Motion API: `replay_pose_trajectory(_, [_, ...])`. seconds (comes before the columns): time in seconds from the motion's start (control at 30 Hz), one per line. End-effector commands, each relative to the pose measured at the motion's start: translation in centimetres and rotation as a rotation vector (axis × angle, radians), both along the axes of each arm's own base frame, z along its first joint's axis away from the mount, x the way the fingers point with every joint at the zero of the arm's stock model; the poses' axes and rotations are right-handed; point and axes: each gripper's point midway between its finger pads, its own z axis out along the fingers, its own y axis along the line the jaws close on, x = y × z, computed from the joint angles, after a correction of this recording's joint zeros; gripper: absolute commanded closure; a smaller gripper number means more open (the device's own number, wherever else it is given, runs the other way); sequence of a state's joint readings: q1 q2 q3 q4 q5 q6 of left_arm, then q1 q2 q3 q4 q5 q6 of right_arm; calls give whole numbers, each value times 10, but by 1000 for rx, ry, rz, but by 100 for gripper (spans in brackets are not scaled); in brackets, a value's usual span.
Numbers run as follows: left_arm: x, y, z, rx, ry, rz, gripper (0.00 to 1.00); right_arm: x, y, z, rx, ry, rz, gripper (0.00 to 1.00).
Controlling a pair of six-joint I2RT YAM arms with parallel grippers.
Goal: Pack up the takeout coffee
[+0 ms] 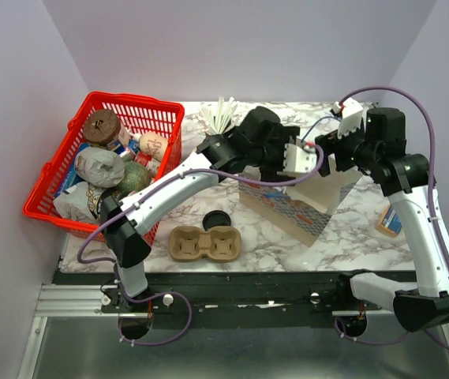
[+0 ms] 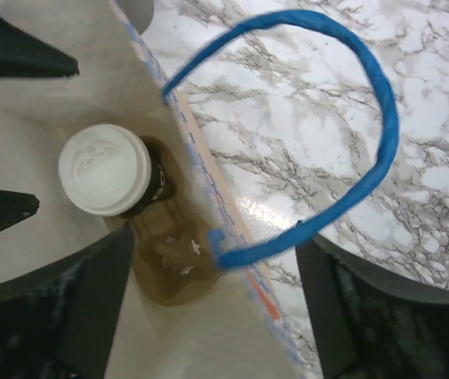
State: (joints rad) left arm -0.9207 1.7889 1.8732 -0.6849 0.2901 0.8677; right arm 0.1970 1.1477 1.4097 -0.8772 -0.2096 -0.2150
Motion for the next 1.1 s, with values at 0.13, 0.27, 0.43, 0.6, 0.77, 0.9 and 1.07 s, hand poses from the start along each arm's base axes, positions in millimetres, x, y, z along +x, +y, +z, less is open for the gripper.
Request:
replay_pose_trajectory(0.13, [21, 31, 172, -575, 49, 300, 1, -3, -8, 94, -22, -207, 6, 0])
replay_pose_trajectory(0.27, [44, 86, 169, -545, 67, 511, 1, -2, -13, 128, -29, -286, -15, 0])
replay_pose_trajectory(0.43, [83, 141, 126, -441, 212, 699, 5, -2, -7, 149, 3, -352, 8, 0])
replay_pose_trajectory(0.6, [110, 140, 84, -379, 320, 707, 14, -1, -4, 159, 23, -377, 14, 0])
replay_pose_trajectory(0.77, [133, 107, 56, -362, 328, 543, 16, -2, -4, 152, 23, -362, 14, 0])
replay_pose_trajectory(0.9, [151, 84, 49, -375, 283, 468, 18, -5, -6, 150, 26, -354, 2, 0])
replay_pose_trajectory(1.07, [171, 65, 22, -348, 325, 439, 30, -6, -8, 146, 19, -328, -9, 0])
